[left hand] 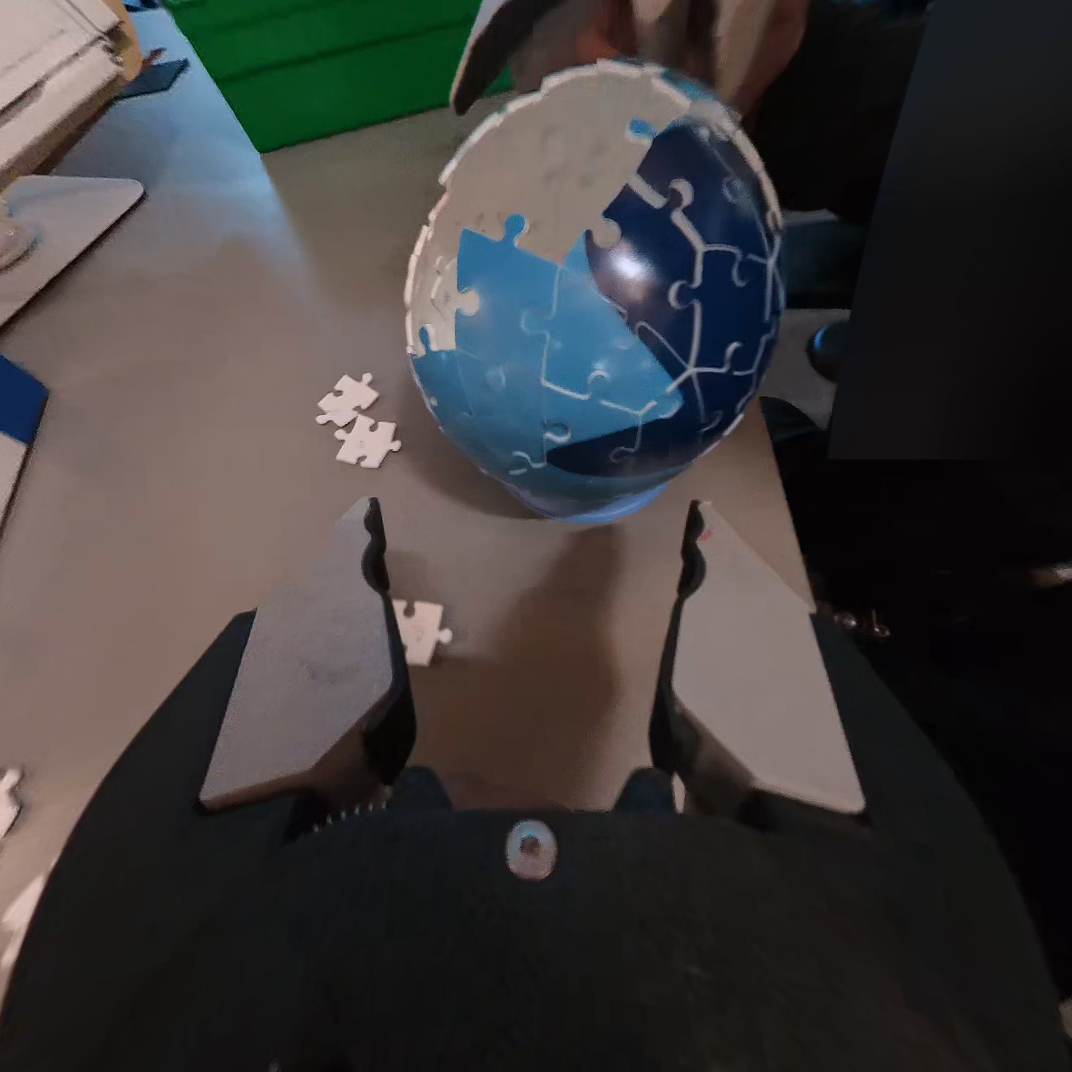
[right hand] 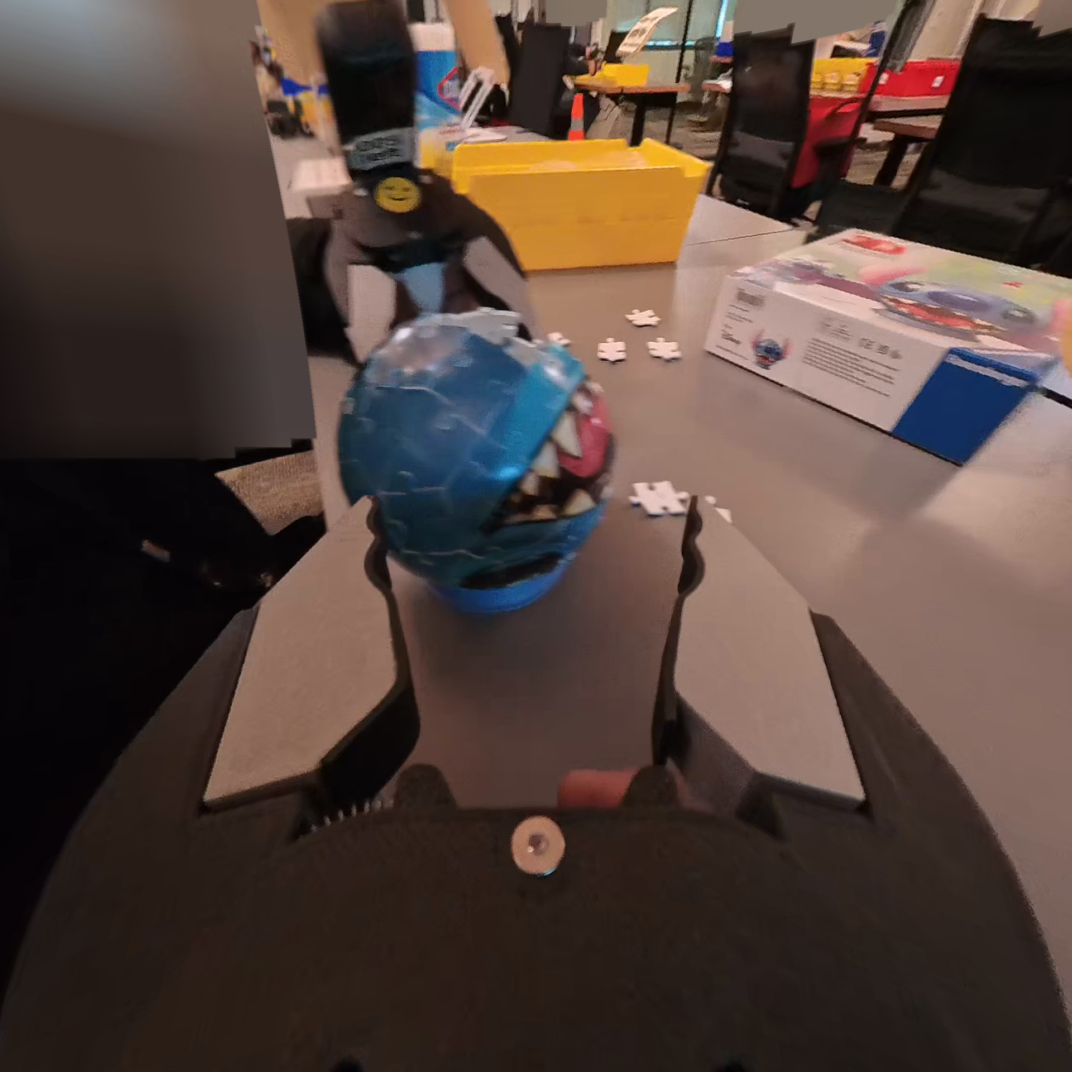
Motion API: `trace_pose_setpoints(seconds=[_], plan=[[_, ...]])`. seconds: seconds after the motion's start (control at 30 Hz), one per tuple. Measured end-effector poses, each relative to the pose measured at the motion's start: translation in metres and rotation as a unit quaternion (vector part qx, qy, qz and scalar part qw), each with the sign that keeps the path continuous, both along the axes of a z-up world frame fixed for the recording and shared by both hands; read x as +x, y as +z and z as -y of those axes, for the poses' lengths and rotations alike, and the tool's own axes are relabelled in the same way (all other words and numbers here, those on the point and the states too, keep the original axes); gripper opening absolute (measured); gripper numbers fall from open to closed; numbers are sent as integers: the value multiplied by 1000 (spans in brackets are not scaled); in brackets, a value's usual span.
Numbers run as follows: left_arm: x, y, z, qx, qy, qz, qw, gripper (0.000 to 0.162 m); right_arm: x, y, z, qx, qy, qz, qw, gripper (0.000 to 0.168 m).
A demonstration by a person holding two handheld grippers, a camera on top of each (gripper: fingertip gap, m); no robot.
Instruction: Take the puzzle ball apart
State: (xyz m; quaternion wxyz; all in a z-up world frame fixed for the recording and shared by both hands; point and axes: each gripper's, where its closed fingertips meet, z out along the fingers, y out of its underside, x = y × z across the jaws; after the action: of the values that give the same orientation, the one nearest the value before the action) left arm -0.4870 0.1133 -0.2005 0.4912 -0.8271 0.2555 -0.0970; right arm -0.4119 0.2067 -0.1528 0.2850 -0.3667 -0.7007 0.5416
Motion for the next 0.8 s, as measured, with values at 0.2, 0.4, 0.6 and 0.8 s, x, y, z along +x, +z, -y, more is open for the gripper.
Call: trace_pose_setpoints(seconds=[0.2, 0.4, 0.6, 0.8], plan=[[27, -8, -17, -29, -72, 51, 996, 102, 1, 4, 46, 36, -25, -5, 999, 95], [29, -2, -6, -28, -27, 77, 996, 93, -7, -10, 42, 66, -34, 0, 997, 95], [17, 7, 8, -1, 6, 64, 998, 91, -13, -27, 13, -43, -17, 52, 998, 94], [-4, -11, -18, 19, 11, -8, 1000, 102, -3, -10, 27, 32, 1, -33, 999, 105]])
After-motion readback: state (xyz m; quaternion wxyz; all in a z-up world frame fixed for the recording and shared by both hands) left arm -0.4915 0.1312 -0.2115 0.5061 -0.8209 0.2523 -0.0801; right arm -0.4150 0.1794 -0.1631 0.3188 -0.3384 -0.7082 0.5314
